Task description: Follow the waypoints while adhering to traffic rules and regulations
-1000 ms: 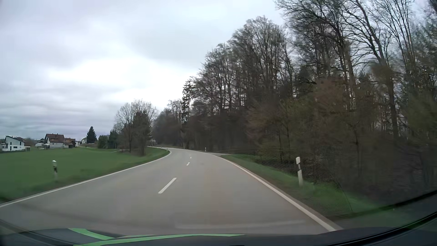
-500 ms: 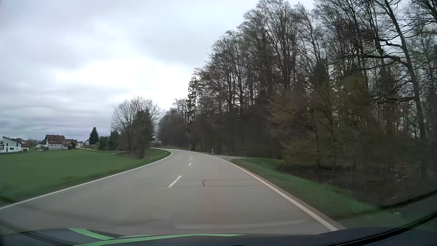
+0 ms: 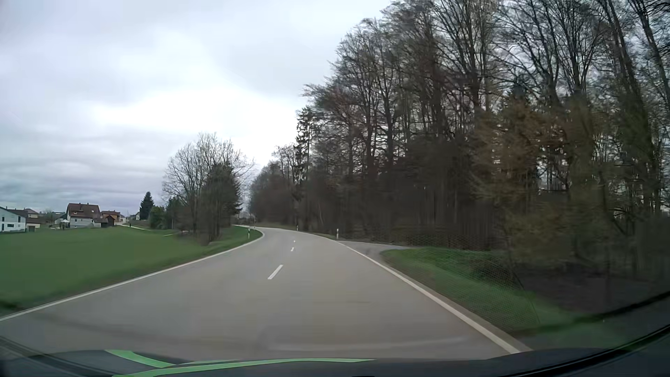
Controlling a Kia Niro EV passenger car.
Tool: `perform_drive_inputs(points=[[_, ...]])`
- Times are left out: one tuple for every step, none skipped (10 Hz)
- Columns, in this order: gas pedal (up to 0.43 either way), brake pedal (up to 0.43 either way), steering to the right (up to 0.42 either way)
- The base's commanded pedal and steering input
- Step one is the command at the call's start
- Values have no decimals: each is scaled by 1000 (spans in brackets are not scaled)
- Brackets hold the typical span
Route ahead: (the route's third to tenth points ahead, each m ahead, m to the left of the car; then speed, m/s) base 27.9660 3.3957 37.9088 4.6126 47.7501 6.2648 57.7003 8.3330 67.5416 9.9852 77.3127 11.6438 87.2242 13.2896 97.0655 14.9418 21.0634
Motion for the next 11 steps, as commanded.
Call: perform_drive_inputs(points=[[260,0,-14],[260,0,-14],[260,0,-14],[260,0,-14],[260,0,-14],[260,0,-14],[260,0,-14],[260,0,-14],[260,0,-14],[260,0,-14],[260,0,-14]])
